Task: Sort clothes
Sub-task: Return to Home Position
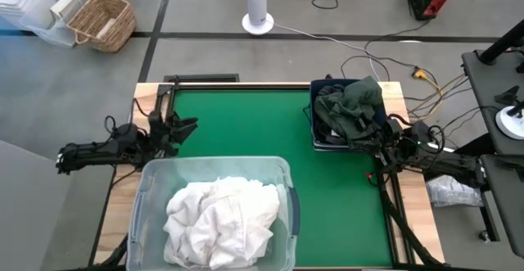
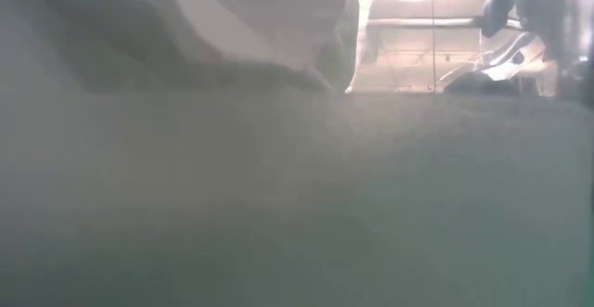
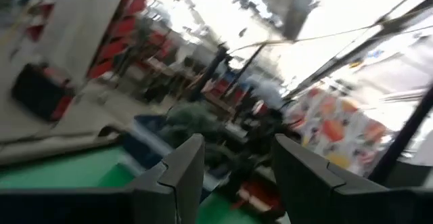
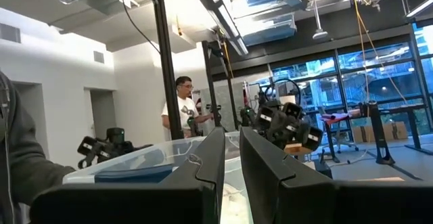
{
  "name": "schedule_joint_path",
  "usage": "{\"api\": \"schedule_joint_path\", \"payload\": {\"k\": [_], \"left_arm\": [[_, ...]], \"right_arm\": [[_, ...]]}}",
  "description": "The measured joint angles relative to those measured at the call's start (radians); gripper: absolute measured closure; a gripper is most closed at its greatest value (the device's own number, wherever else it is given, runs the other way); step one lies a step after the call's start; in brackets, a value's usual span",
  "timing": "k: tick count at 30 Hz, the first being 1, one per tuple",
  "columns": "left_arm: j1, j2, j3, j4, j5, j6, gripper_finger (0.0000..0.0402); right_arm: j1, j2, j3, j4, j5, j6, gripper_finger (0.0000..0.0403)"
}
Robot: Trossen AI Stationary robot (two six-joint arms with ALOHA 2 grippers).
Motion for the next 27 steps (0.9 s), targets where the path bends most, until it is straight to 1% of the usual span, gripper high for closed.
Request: {"api": "schedule_joint_path", "payload": {"k": [3,7,10,12,15,18,21,24,25,27], "left_arm": [[0.0,-0.001,0.0,-0.095,-0.042,-0.02,0.0249],[0.0,0.001,0.0,-0.283,-0.107,-0.122,0.0249],[0.0,0.001,0.0,-0.348,-0.106,-0.14,0.0249],[0.0,0.002,-0.001,-0.357,-0.087,-0.101,0.0249],[0.0,0.001,-0.001,-0.362,-0.027,0.014,0.0249],[0.001,0.001,-0.002,-0.365,0.037,0.118,0.0249],[0.001,-0.002,-0.013,-0.363,0.072,0.187,0.0249],[0.0,-0.003,-0.036,-0.368,0.087,0.245,0.0249],[0.0,-0.004,-0.046,-0.367,0.1,0.257,0.0249],[0.0,-0.006,-0.07,-0.36,0.122,0.276,0.0249]], "right_arm": [[0.0,0.0,0.0,0.0,0.0,-0.001,0.0365],[0.0,0.0,0.0,-0.001,0.0,0.0,0.0365],[0.0,0.0,0.0,-0.002,0.0,0.0,0.0365],[0.0,0.0,0.0,-0.004,0.0,0.0,0.0365],[0.0,0.0,0.0,-0.004,0.0,-0.012,0.0365],[0.0,0.001,-0.001,-0.003,-0.003,-0.086,0.0365],[0.0,0.0,-0.002,0.015,-0.062,-0.157,0.0364],[0.0,0.0,-0.002,0.019,-0.23,-0.267,0.0364],[0.001,0.0,-0.003,0.018,-0.266,-0.288,0.0364],[0.001,0.001,-0.011,0.015,-0.266,-0.305,0.0364]]}}
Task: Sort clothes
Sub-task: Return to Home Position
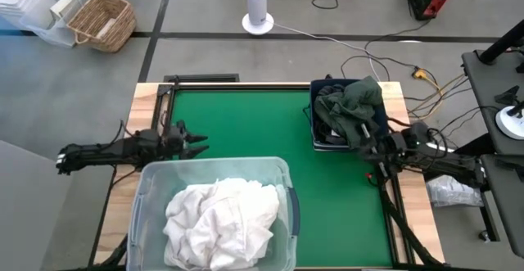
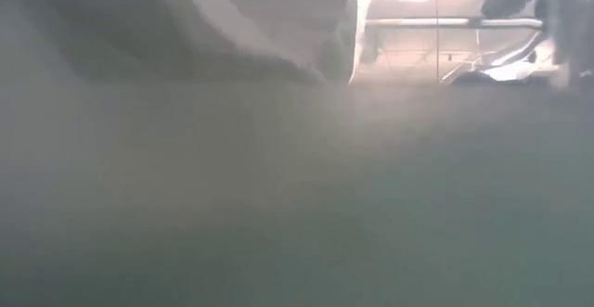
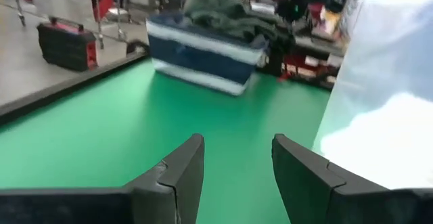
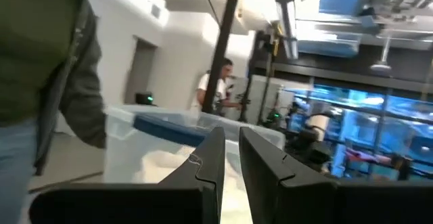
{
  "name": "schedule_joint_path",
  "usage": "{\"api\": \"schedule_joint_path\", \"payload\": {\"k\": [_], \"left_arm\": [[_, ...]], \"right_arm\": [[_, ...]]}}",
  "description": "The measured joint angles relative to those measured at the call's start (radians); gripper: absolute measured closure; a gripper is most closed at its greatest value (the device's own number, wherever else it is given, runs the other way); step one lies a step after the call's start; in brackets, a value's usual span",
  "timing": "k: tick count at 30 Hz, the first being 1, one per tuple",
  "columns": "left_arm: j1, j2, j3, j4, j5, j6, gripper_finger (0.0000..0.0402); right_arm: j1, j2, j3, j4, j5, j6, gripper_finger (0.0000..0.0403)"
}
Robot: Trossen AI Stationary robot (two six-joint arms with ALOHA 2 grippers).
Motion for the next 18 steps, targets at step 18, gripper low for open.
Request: {"api": "schedule_joint_path", "payload": {"k": [18], "left_arm": [[-0.001,0.007,-0.034,0.004,0.013,0.21,0.0249]], "right_arm": [[0.002,0.007,-0.085,-0.311,0.104,-0.05,0.0364]]}}
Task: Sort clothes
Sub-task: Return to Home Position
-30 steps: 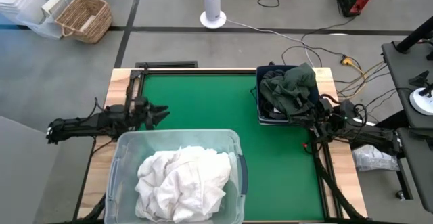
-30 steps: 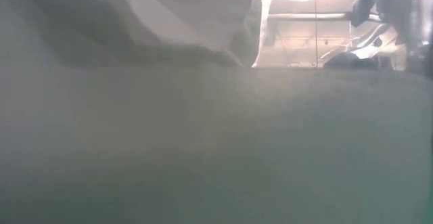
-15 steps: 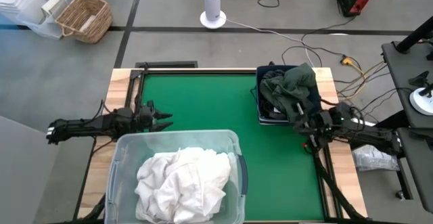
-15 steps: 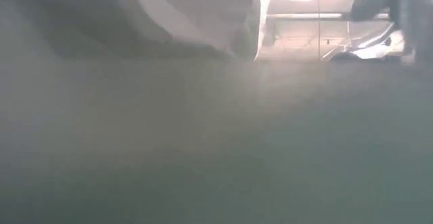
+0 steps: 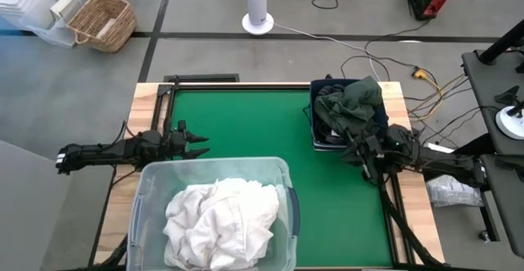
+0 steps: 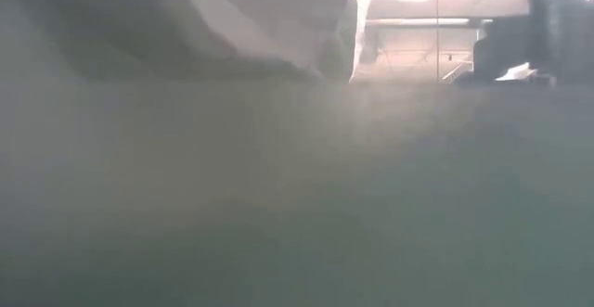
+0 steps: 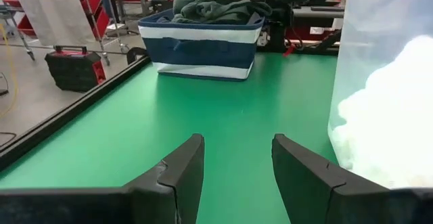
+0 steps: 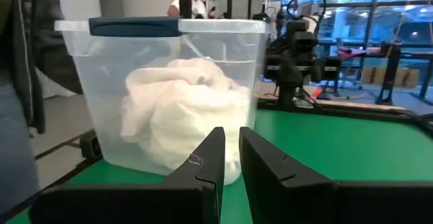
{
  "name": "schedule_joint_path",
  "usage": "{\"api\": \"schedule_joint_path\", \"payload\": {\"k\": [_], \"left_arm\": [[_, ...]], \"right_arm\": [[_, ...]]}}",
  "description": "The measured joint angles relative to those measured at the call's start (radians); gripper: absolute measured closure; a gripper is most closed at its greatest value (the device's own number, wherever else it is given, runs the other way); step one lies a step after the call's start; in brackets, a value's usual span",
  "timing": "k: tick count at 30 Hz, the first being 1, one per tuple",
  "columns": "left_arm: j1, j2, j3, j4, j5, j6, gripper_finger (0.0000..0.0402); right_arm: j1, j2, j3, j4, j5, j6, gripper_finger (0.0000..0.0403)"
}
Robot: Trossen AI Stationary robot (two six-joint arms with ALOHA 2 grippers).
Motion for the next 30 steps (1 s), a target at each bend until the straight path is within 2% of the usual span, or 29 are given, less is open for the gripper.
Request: {"api": "schedule_joint_path", "payload": {"k": [8,20,30], "left_arm": [[0.0,0.015,0.001,0.001,-0.001,0.0,0.0249],[0.0,0.021,0.001,0.021,-0.004,0.0,0.0249],[0.0,0.021,0.001,0.025,-0.004,0.0,0.0249]], "right_arm": [[0.001,0.0,0.0,-0.007,0.047,-0.059,0.0364],[0.001,0.0,0.0,-0.008,0.048,0.152,0.0364],[0.001,0.0,0.0,-0.008,0.048,0.161,0.0364]]}}
